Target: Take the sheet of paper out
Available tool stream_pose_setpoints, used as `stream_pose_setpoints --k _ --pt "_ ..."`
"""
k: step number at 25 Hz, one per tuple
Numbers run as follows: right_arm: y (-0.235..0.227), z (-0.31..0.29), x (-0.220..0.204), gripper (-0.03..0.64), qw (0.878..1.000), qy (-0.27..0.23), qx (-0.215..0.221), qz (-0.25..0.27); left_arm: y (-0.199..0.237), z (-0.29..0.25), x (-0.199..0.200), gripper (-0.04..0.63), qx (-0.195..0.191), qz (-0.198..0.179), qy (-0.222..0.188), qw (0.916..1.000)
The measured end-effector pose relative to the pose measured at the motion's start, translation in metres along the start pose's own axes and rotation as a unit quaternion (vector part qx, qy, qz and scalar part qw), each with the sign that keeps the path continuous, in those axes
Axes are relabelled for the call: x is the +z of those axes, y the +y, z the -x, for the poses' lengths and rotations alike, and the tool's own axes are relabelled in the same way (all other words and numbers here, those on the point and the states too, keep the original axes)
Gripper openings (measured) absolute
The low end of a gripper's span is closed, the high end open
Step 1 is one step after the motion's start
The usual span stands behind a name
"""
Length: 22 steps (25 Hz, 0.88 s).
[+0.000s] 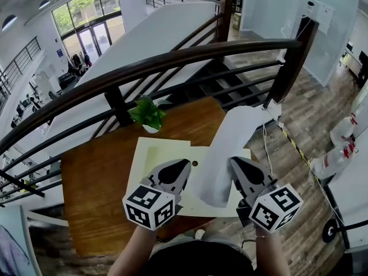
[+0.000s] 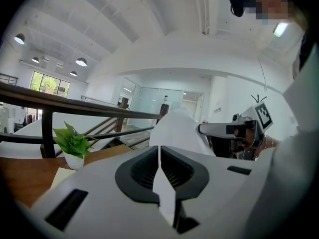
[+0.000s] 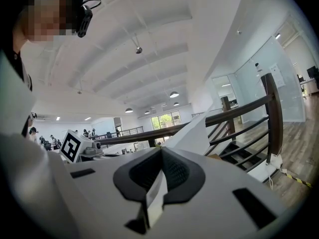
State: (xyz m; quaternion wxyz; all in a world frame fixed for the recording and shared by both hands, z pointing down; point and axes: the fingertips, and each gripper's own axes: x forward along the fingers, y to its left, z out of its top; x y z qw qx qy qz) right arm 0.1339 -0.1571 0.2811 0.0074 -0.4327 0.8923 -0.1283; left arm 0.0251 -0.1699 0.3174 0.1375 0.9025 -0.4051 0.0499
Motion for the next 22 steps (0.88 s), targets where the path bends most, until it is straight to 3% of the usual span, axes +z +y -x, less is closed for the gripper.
stream_pose_setpoints --k 22 --pt "0.006 0.004 0.003 0.026 1.0 0.002 0.004 0.002 -0.005 0.005 -0.01 0.028 -0.009 0.01 0.013 0.9998"
